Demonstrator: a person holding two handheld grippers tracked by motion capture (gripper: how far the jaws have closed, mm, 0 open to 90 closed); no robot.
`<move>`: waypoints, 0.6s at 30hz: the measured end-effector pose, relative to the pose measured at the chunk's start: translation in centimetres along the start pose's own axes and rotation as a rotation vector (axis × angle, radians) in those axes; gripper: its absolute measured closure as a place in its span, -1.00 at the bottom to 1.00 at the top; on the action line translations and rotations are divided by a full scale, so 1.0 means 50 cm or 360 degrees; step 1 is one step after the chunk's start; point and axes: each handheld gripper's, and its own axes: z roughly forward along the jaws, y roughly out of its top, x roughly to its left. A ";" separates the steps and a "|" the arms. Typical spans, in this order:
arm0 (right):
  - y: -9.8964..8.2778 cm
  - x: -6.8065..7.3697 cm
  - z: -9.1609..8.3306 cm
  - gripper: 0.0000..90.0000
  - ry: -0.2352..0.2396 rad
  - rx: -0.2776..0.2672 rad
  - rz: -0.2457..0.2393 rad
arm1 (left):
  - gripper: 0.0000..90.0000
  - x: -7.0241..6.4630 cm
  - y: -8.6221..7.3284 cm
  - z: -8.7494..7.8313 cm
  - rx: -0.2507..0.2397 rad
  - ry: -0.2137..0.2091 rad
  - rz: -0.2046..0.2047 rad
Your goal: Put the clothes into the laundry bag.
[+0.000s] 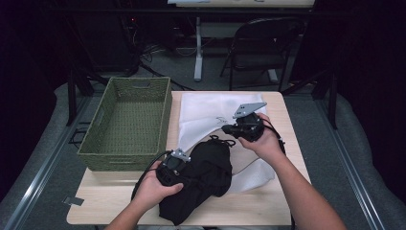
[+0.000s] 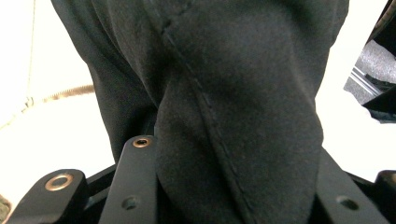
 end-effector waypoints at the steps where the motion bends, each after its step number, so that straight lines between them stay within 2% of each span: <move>1: 0.000 0.000 0.000 0.99 0.0000 0.0000 0.0003 | 0.39 0.000 0.003 0.001 -0.0006 -0.0001 -0.0004; 14: -0.003 0.003 0.002 0.99 0.0014 -0.0006 0.0001 | 0.39 0.007 0.039 -0.009 -0.0047 0.0010 -0.0020; 18: -0.002 0.004 0.003 0.99 0.0016 -0.0012 0.0003 | 0.39 0.011 0.045 0.003 -0.0045 0.0023 -0.0025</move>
